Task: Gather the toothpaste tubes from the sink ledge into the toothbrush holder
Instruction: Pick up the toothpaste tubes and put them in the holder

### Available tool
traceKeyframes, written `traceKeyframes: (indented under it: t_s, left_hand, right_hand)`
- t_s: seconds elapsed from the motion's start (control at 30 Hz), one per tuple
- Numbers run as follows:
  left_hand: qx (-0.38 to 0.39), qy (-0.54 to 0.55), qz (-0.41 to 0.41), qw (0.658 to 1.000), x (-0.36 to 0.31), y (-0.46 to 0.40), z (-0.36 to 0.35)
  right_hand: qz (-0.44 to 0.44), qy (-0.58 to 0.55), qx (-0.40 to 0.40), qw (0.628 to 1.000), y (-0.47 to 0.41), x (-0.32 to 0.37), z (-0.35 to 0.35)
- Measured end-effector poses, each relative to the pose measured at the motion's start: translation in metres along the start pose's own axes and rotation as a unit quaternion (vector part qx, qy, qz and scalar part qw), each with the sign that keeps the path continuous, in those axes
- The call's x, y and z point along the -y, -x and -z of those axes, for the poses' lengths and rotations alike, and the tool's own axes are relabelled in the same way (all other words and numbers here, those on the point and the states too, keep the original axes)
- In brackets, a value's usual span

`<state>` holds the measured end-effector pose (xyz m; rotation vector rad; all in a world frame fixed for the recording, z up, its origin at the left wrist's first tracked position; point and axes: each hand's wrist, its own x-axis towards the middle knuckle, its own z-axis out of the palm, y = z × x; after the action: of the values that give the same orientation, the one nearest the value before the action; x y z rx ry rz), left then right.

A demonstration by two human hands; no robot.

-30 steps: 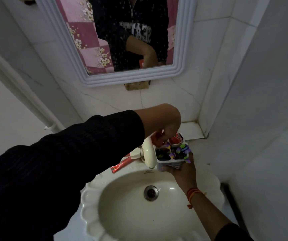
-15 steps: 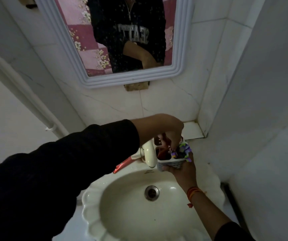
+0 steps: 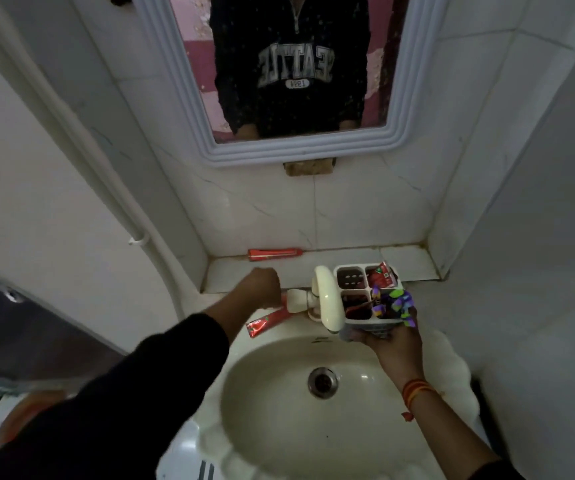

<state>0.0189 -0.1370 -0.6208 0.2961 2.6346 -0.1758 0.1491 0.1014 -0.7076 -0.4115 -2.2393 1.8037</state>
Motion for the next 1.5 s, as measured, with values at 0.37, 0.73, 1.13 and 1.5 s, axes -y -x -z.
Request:
traceKeyframes:
  t_s: [0.37,0.73,1.13,1.5]
  left_hand:
    - [-0.191,0.302,0.181,0.916,0.012,0.031,-0.122]
    - [-0.321,0.665,0.213,0.64,0.022,0.07,-0.068]
    - [-0.356,0.499,-0.088,0.785,-0.068,0.11,0.081]
    - [-0.218,0.196,-0.108,0.95,-0.103,0.08,0.067]
  right_hand:
    - [-0.049,0.02,0.012,0.999,0.002,0.0,0.002]
    - [-0.033,0.017,0.016,0.999,0.004,0.008,0.0]
    - [-0.034,0.0,0.008,0.999,0.001,0.007,0.002]
    - [-0.01,-0.041,0.027,0.999,0.001,0.014,0.008]
